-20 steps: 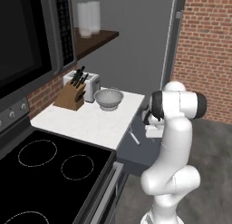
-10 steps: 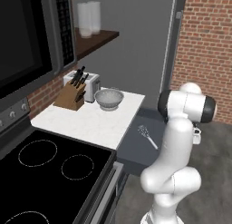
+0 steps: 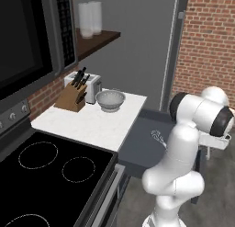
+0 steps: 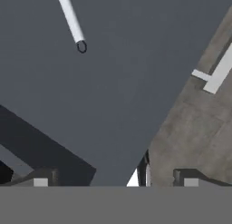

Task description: Pick the whisk from the drawer and place it on the counter.

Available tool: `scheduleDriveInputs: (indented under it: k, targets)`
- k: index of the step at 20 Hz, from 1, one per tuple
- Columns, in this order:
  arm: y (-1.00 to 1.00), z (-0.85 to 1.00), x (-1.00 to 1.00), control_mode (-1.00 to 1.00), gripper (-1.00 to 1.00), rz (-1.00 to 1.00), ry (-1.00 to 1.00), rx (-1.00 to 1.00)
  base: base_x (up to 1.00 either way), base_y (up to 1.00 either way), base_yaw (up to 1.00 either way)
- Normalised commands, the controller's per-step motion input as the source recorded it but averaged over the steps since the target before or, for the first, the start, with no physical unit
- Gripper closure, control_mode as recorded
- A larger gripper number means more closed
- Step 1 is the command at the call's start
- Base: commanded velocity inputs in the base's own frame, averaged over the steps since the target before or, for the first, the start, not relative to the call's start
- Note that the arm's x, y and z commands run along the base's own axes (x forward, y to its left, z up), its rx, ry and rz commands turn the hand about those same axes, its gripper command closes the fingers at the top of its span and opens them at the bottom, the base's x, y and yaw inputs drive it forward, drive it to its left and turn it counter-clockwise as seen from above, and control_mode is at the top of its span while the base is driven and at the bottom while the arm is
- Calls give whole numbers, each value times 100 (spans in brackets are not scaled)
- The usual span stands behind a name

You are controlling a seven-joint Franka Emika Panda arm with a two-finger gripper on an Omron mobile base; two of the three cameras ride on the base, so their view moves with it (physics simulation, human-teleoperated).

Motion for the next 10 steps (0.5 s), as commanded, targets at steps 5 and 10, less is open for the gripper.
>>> scheduleDriveInputs:
  k: [5, 10]
  targets:
    - [71, 100, 6, -100, -100, 20, -21, -4, 0, 0, 0]
    - [100, 64, 22, -100, -100, 20, -14, -7, 0, 0, 0]
